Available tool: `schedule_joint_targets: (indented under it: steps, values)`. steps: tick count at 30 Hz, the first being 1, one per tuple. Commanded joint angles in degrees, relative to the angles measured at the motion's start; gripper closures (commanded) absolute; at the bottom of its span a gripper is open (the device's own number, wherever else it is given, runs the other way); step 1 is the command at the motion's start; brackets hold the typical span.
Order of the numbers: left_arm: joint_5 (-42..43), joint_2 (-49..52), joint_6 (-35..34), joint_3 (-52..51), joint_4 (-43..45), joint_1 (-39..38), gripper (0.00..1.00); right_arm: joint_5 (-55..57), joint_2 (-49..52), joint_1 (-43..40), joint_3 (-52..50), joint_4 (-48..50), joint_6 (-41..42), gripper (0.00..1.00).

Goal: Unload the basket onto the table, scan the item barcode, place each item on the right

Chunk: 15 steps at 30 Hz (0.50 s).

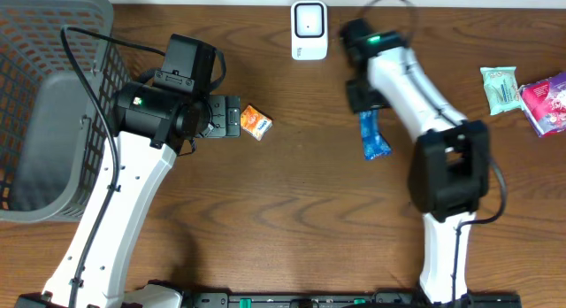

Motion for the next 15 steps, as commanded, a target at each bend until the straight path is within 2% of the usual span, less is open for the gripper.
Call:
schedule_joint_targets:
  steps: [1,4,7,8,13,15]
  values:
    - [-0.52,0.28,-0.55,0.31,-0.2,0.22,0.02,-19.21,-1.84,-4.85,-0.96,-0.35,-5.57,0.5]
    - [-0.52,0.31,-0.55,0.31,-0.22,0.2,0.02,-27.12,-1.84,-8.7,-4.55,1.9,-7.32,0.49]
    - [-0.52,0.28,-0.55,0.31,-0.2,0.22,0.02,-31.45,-1.84,-10.62,-8.48,4.98,-7.28,0.81]
    - [-0.52,0.28,-0.55,0.31,-0.22,0.22,0.02,-30.58,-1.84,-10.71,-8.48,4.96,-7.28,0.83]
    - [-0.52,0.28,-0.55,0.31,-0.22,0.22,0.02,-18.45,-5.81,-9.7,-7.78,4.37,-5.05,0.78]
    - [-0.52,0.28,-0.55,0.31,-0.2,0.22,0.02,-13.4,-8.44,-8.72,-7.78,4.07,-3.72,0.69]
